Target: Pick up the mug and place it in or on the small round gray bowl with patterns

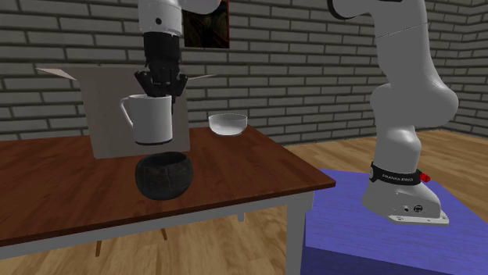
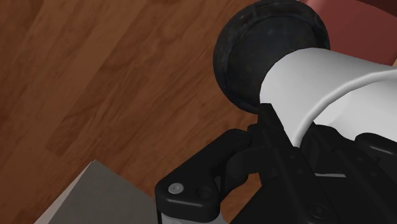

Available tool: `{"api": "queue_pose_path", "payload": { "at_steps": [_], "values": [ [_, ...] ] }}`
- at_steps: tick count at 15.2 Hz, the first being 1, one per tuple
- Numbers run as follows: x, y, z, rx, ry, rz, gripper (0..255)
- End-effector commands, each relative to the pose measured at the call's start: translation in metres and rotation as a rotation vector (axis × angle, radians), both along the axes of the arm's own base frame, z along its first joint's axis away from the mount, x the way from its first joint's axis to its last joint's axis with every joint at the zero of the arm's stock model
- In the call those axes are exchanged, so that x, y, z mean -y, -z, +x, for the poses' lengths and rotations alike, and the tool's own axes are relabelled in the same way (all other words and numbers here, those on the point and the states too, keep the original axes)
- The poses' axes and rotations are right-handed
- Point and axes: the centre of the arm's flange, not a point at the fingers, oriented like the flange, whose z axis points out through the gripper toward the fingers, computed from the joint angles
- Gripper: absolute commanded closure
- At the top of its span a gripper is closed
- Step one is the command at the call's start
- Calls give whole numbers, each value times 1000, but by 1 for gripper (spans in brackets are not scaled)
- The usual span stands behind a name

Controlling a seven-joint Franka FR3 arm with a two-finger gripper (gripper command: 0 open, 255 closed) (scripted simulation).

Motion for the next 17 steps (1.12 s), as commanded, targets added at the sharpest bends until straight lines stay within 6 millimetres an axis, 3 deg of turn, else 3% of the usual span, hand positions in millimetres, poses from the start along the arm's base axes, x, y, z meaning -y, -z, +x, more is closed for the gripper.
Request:
{"api": "queue_pose_path", "payload": {
  "at_steps": [1,6,14,15,17],
  "values": [
    [0,11,1,1,0,1,255],
    [0,41,1,1,0,1,255],
    [0,41,1,1,0,1,255],
    [0,41,2,1,0,1,0],
    [0,41,2,1,0,1,0]
  ]
}}
